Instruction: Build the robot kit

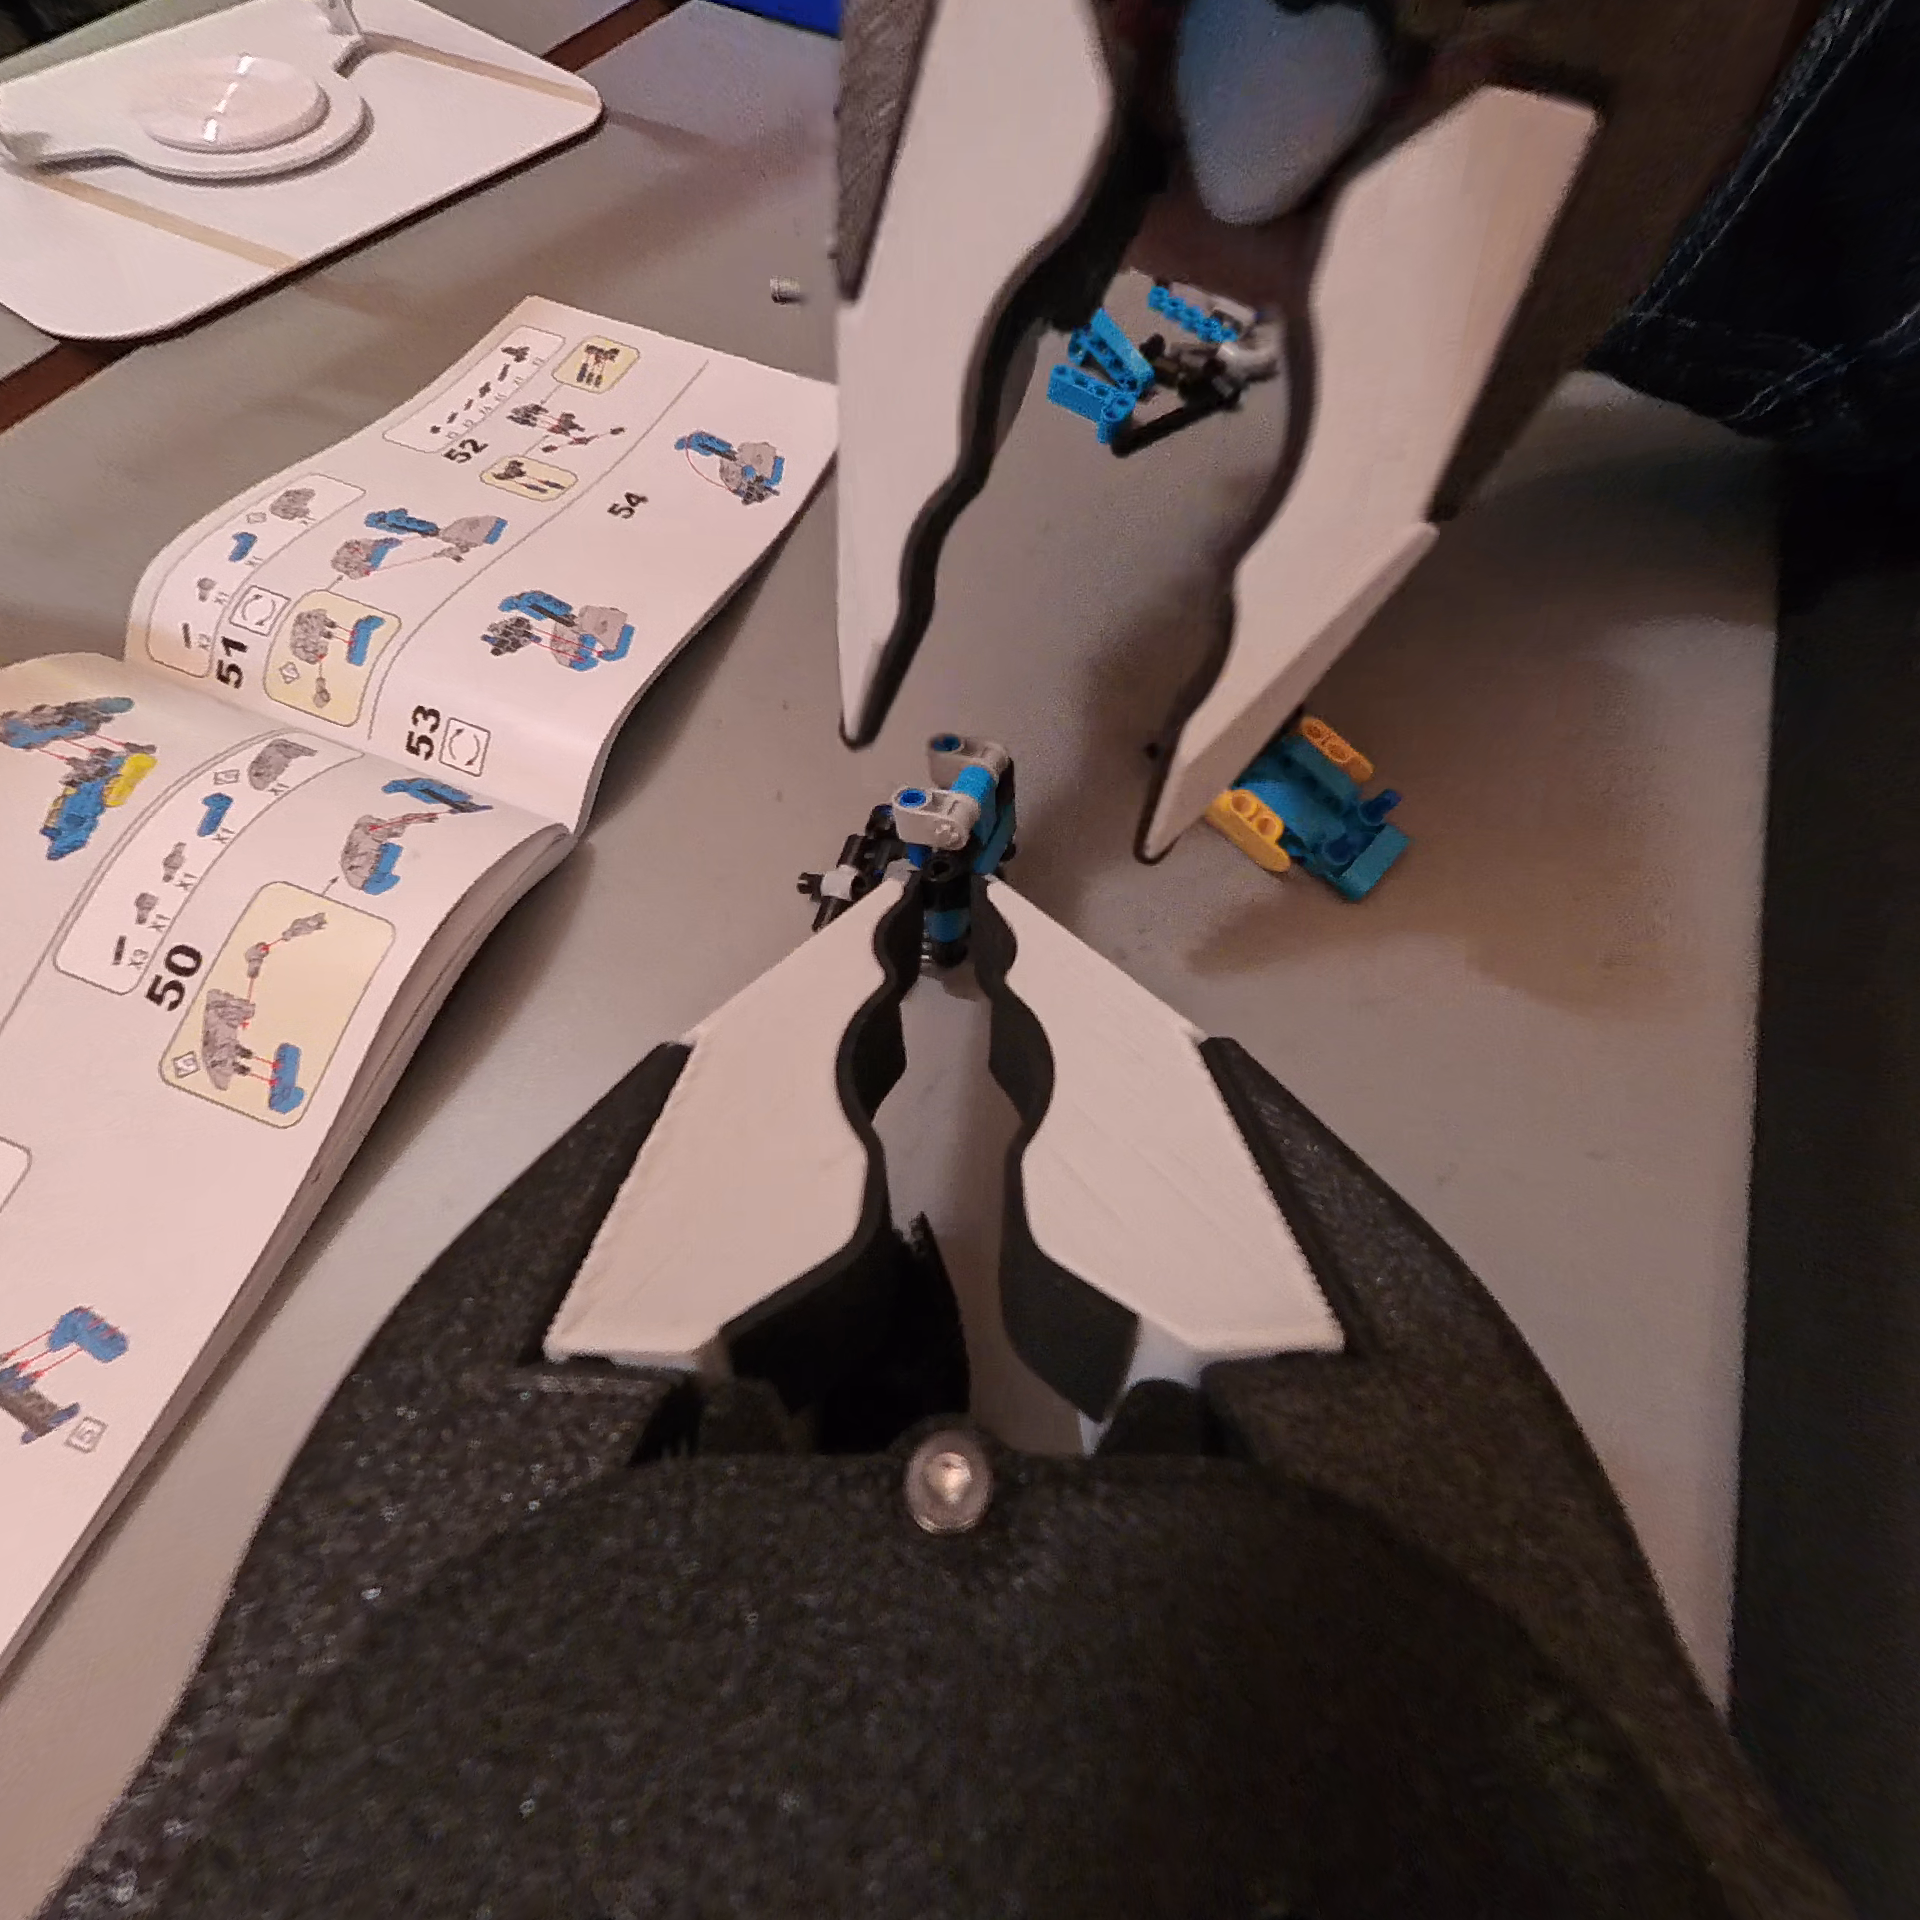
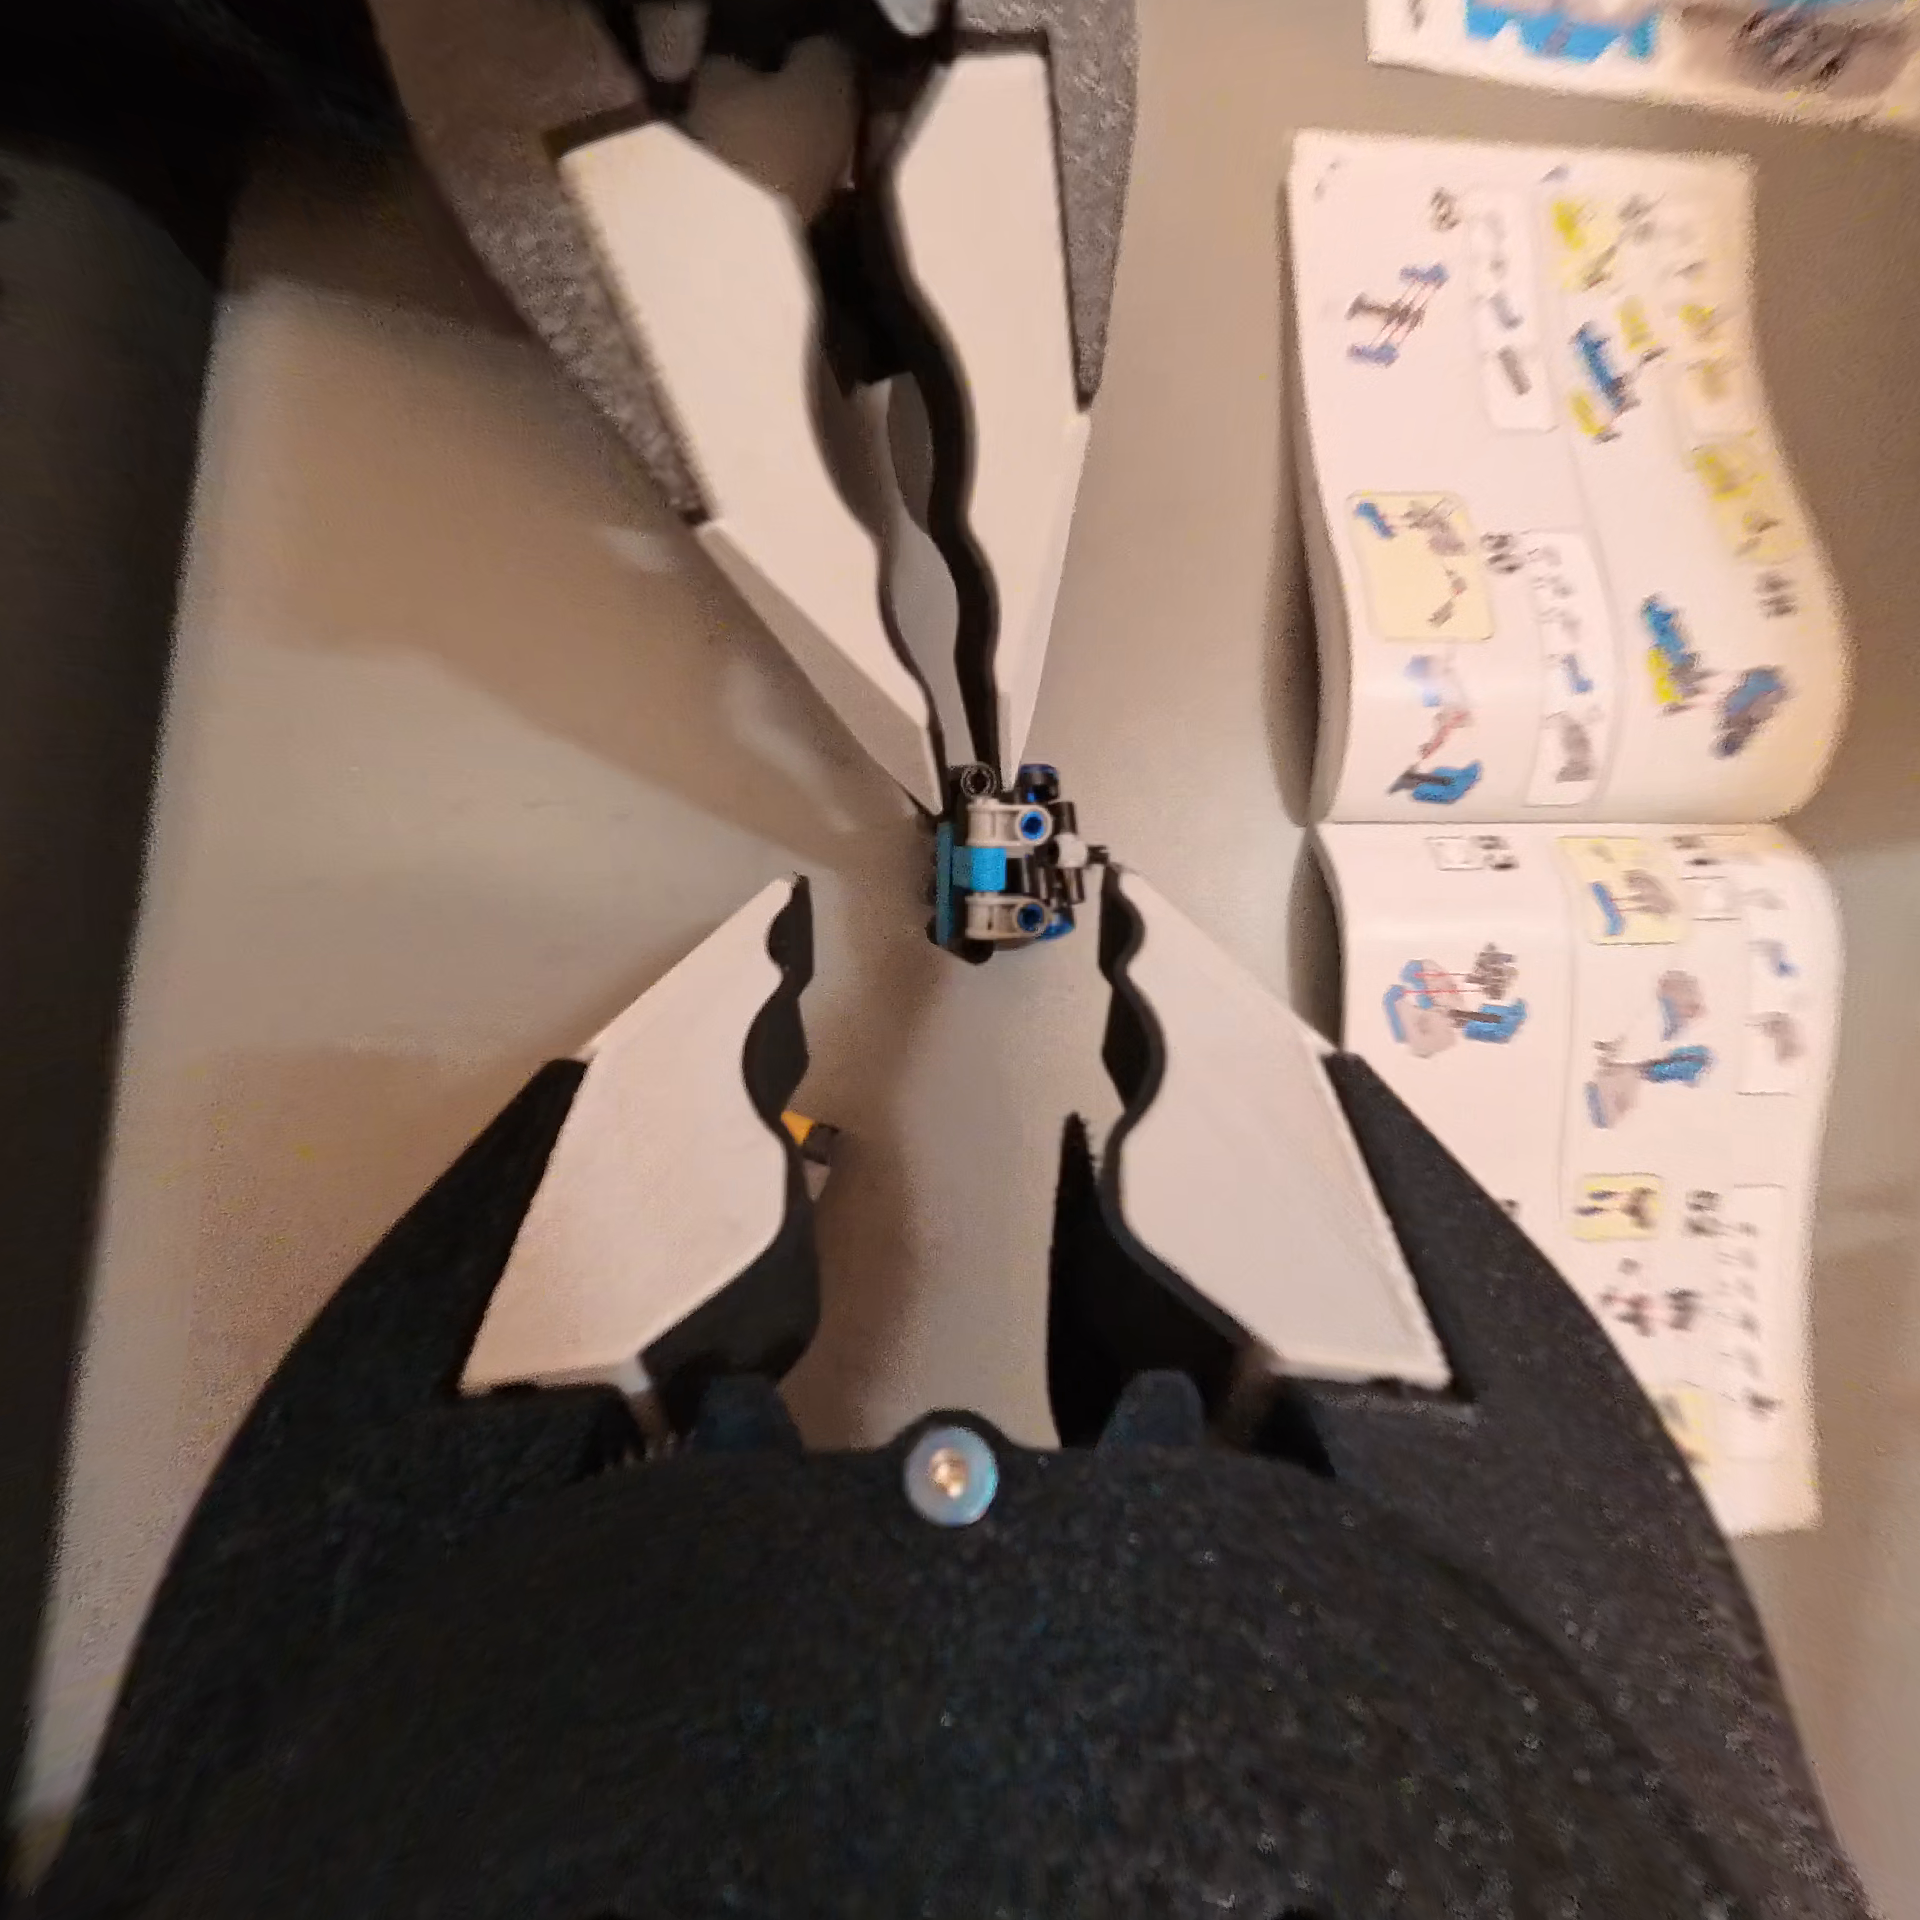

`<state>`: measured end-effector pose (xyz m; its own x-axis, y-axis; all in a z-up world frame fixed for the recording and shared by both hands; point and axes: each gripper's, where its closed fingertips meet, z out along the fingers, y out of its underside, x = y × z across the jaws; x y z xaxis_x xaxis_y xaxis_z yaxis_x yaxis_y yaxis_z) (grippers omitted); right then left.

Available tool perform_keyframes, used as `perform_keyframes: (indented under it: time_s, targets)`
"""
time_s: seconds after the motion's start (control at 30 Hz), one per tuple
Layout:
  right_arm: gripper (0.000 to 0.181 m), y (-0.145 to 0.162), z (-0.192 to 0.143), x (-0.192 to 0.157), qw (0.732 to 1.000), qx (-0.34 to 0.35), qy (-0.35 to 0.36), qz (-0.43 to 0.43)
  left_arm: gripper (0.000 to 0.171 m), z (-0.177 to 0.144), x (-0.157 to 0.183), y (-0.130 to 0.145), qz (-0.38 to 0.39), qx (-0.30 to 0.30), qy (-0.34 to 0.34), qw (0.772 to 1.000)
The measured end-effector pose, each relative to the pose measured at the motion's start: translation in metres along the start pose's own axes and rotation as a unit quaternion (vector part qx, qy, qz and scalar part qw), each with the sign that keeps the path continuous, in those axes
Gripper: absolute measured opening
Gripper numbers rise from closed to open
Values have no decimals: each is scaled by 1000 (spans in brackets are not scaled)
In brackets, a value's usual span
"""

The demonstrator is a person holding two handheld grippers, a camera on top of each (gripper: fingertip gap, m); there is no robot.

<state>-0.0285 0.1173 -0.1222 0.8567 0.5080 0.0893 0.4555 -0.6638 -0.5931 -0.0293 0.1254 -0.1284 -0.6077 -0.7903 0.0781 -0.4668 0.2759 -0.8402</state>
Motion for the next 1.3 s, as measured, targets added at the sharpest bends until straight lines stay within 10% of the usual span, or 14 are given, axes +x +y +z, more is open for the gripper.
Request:
perform_keyframes:
  time_s: [0.37,1.3]
  targets:
    - [63,0,4,12,931,9,301,-204,8,-1,-5,1,-60,8,24,998]
    - [43,6,17,26,897,-50,354,-260,8,0,-11,1,5,7,-25,1000]
